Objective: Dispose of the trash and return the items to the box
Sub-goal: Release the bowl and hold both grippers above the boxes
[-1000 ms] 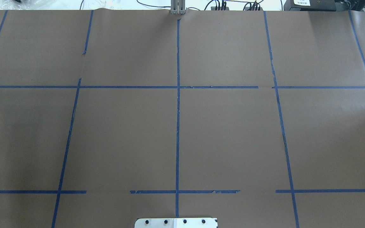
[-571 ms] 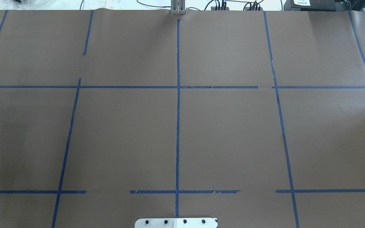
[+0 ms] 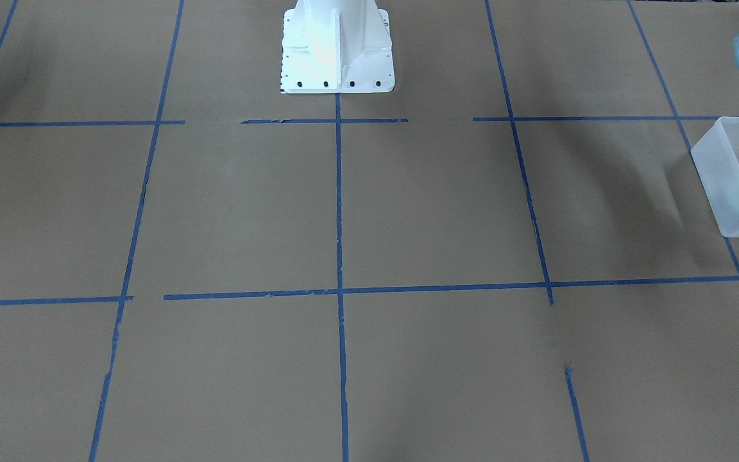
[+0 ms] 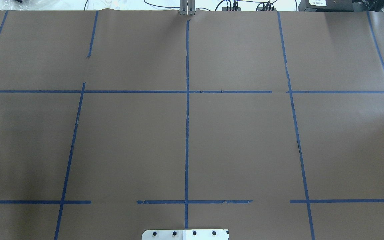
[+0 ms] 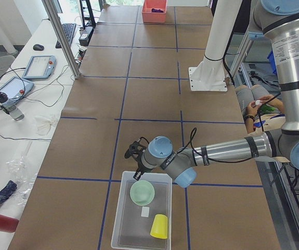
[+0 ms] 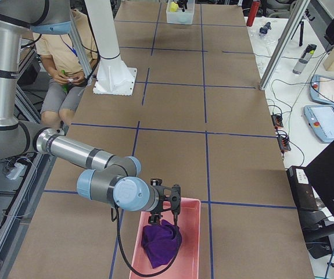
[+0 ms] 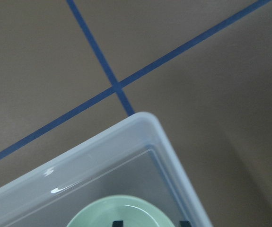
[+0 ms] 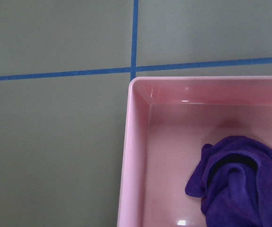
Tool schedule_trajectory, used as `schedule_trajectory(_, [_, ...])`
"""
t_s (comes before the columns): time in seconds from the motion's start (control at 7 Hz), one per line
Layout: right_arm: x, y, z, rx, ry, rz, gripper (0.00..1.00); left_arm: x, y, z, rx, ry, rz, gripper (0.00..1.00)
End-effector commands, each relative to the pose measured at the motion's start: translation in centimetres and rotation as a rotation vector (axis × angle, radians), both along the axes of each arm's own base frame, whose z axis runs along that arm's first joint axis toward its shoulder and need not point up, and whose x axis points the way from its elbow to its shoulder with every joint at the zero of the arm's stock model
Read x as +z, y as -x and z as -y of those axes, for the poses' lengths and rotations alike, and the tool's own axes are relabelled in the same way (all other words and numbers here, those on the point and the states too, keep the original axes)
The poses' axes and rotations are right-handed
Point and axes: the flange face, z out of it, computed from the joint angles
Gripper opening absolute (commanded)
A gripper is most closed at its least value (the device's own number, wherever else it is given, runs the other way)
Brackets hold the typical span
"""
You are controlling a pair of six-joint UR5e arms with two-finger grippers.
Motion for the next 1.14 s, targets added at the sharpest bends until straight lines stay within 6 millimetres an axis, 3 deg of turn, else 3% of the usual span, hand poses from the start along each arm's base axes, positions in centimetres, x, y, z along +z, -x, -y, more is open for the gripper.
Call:
schedule_trajectory(0.0, [-4.4,0.7,1.8,0.005,-0.018,-0.095,1.0,-7.7,-1.0,2.0,-0.076,0.059,-0.115,0.51])
schedule_trajectory(0.14, [-5.5,0.8,3.6,-0.006,-0.036,-0.137,1.0,-9.5,-2.2,2.9,-0.051,0.033,-0.123,0.51])
schedule_trajectory(0.29, [-5.5,1.7,4.2,-0.032,-0.036,-0.153,1.0,-9.7,-3.8,3.3,-0.018,0.062,-0.108,0.51])
schedule_trajectory(0.43, [-5.6,3.4,4.8,-0.073,-0.035,-0.15,1.0,-10.9,-4.9,5.0,0.003,0.087,-0.088,0.51])
schedule_trajectory(0.57, [-7.3,5.3,6.3,-0.097,-0.012,-0.139,1.0,-12.7,-5.4,6.6,0.052,0.087,-0.035,0.52])
schedule_trajectory(0.71, [-10.1,7.0,7.8,-0.106,0.018,-0.132,1.0,-13.5,-4.6,8.1,0.117,0.074,0.039,0.54])
schedule_trajectory(0.86, [-12.1,8.8,8.6,-0.124,0.017,-0.127,1.0,-14.7,-0.5,10.6,0.106,0.059,0.088,0.79])
schedule_trajectory(1.0, [-14.2,12.0,8.9,-0.137,0.052,-0.109,1.0,-15.7,3.1,12.3,0.084,0.106,0.116,1.0])
